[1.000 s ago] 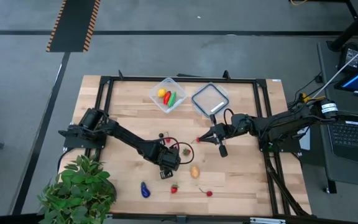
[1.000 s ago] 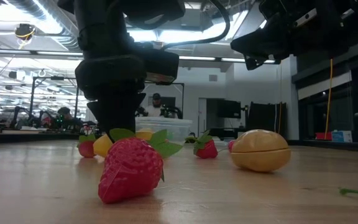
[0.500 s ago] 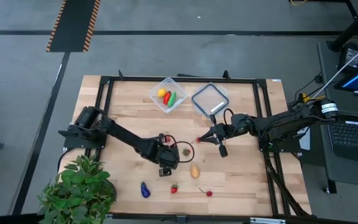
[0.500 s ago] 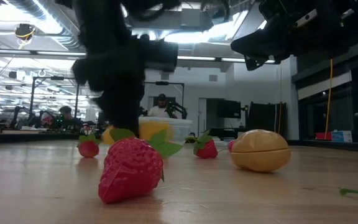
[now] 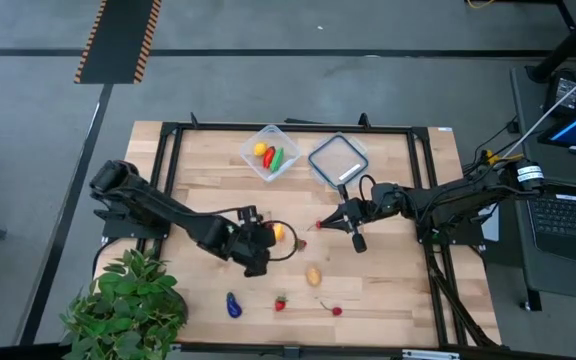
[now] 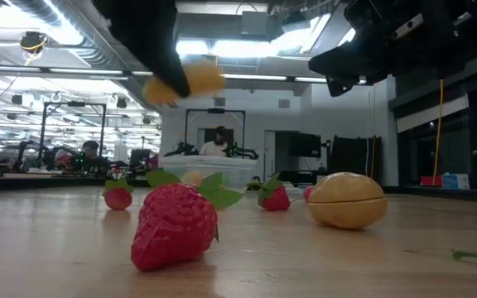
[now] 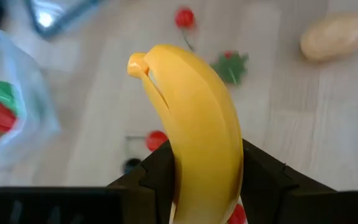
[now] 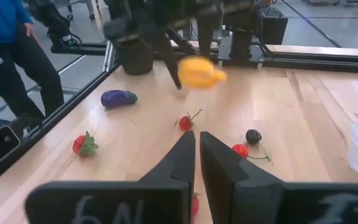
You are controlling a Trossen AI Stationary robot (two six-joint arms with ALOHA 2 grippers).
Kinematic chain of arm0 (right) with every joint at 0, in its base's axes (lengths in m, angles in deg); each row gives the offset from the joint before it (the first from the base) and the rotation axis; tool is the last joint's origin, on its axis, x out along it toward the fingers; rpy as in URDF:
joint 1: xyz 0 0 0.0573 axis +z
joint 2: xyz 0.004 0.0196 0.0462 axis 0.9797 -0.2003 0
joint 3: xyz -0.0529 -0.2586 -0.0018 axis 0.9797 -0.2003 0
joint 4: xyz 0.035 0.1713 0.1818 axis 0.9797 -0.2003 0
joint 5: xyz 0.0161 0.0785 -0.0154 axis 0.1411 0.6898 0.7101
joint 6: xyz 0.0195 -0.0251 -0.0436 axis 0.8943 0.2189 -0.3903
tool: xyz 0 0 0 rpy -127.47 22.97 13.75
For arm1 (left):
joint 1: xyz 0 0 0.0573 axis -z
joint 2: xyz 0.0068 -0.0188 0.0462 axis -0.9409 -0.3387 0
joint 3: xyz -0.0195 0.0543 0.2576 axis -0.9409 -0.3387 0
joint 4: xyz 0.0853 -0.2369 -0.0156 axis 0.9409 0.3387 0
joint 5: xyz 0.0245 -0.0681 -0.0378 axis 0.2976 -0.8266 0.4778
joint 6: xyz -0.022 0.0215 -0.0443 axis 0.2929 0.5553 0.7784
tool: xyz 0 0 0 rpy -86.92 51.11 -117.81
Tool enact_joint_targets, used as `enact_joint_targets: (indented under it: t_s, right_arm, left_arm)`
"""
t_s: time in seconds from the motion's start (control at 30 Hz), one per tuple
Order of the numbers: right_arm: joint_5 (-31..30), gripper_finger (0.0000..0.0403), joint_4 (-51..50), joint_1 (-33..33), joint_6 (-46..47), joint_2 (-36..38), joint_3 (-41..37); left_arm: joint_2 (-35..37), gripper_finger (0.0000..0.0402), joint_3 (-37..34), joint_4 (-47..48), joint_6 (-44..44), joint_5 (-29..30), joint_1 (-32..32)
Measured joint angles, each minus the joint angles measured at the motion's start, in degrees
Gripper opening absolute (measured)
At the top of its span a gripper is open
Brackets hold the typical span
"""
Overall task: Pick and placing Produce into tupperware
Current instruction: Put the banana into the transparent container
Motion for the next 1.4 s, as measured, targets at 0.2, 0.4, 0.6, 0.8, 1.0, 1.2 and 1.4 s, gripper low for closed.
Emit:
enact_joint_targets:
  t_s: [0.2, 0.4, 0.6, 0.8, 1.0, 1.2, 1.4]
  right_arm:
    - [0.0, 0.0028, 0.1, 0.0, 0.27, 0.0, 0.0]
    - [0.02, 0.0028, 0.52, 0.0, 0.27, 0.0, 0.02]
    - [0.17, 0.0028, 0.75, 0.08, 0.4, 0.0, 0.02]
    - [0.3, 0.0028, 0.83, 0.76, 0.25, 0.0, 0.02]
    - [0.33, 0.0028, 1.18, 0.76, 0.23, 0.0, 0.02]
    - [0.33, 0.0028, 1.16, 0.75, 0.18, 0.0, 0.02]
    - [0.33, 0.0028, 1.14, 0.76, 0.12, 0.0, 0.02]
  left_arm:
    - [6.65, 0.013, -5.58, -2.05, 3.64, 6.19, 3.1]
    - [11.76, 0.013, -15.74, -15.92, 3.5, 8.44, 5.22]
    - [14.88, 0.013, -27.5, -38.12, -2.68, 7.93, 5.11]
    - [15.98, 0.013, -36.08, -58.99, -10.53, 5.0, 5.07]
    - [15.98, 0.013, -42.19, -74.52, -15.65, 0.62, 4.39]
    - [15.96, 0.013, -45.8, -86.2, -19.45, -6.29, 3.17]
    - [15.96, 0.013, -46.07, -87.91, -20.23, -10.02, 1.49]
